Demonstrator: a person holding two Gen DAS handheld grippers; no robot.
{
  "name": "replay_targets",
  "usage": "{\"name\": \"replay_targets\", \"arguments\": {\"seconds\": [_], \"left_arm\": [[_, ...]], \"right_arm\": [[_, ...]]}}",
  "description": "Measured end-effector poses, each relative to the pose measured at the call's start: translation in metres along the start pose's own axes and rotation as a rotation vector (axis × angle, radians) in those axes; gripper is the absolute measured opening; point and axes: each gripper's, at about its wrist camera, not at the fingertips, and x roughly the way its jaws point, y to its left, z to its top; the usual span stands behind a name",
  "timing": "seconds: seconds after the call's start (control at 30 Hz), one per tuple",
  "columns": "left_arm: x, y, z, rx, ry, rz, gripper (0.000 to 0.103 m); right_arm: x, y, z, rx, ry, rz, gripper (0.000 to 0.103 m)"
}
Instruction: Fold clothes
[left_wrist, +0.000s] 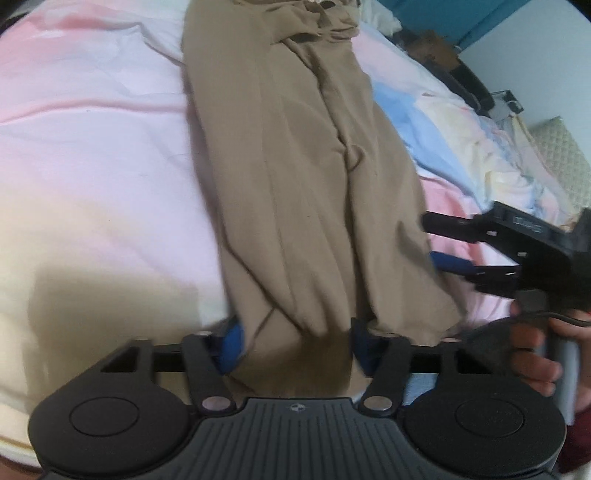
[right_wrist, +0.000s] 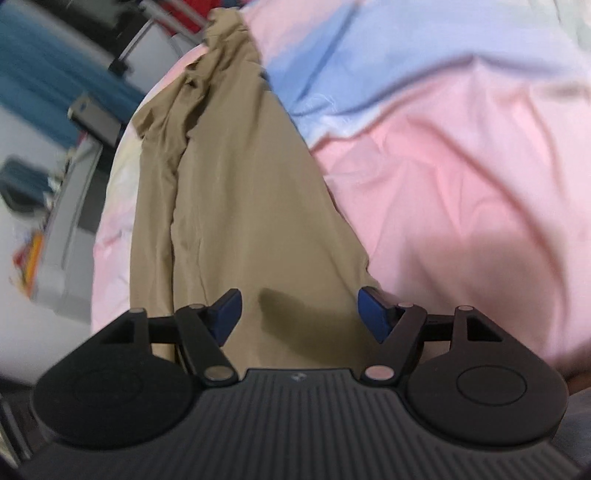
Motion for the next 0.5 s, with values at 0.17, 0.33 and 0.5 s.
{"name": "replay_targets", "arguments": {"seconds": [0.17, 0.33, 0.5], "left_arm": [[0.005, 0.000, -0.002, 0.003, -0.012, 0.010, 0.018], [-0.004, 0.002, -0.002, -0.014, -0.084, -0.014, 0.010], [-0.025, -0.003, -0.006, -0.006, -0.199, -0.051, 0.009]], "right_arm": [[0.003, -0.003, 0.004, -0.018, 0.016, -0.111, 0.084], [0.008, 0.001, -0.002, -0.063, 0.075, -0.141, 0.086], [0.009, 0.023, -0.022, -0.205, 0.217, -0.040, 0.086]]}}
